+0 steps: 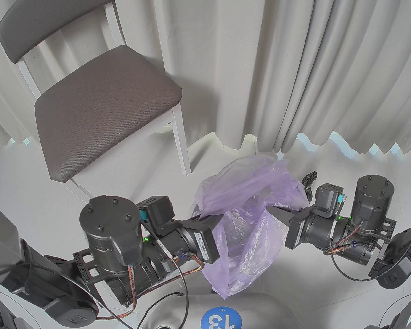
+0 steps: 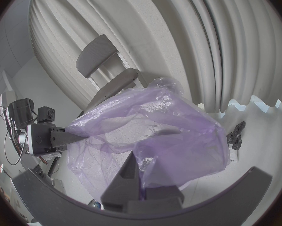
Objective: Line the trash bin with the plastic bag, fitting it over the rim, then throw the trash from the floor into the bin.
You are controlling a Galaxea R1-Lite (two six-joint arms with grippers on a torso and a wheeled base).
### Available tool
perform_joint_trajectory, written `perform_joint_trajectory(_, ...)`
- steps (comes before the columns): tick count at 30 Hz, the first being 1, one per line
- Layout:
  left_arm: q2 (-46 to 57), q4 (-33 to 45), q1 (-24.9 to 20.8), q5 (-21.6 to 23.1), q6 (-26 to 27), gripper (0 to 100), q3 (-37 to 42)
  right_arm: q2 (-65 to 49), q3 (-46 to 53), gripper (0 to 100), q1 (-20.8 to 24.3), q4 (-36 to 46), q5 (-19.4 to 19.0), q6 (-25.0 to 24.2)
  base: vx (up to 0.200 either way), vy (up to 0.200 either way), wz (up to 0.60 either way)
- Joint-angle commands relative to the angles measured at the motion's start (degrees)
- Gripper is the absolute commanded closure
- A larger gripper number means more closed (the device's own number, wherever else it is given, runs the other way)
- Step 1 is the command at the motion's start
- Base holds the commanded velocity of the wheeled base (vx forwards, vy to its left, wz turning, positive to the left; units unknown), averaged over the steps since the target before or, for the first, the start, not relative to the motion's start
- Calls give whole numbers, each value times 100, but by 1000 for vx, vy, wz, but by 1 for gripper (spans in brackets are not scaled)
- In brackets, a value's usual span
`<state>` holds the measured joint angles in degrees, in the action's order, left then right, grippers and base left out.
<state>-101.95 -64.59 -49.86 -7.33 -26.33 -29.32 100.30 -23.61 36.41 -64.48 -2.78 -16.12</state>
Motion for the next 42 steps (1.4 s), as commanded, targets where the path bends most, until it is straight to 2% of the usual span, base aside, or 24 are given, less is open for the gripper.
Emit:
perform_joint_trajectory(1,-238,-19,3,12,-4,100,14,174,41,100,-99,76,-3,144,0,0,0)
perform_joint_trajectory(14,-826,-80,20,126,-65,100,-12,393,32,100,-134,67,-3,232,0,0,0)
perform_joint_trajectory(21,-1389,-678,530,188,-83,100,-48,446,6,100,-222,58,-3,276,0,0,0)
perform_joint_trajectory(35,-1916,-1074,1259,592,-83,100,-188,481,-135,100,-460,-12,-3,276,0,0,0)
perform_joint_trajectory(42,-1899,-1047,1541,636,-30,100,-232,675,-240,100,-688,-100,-12,267,0,0,0)
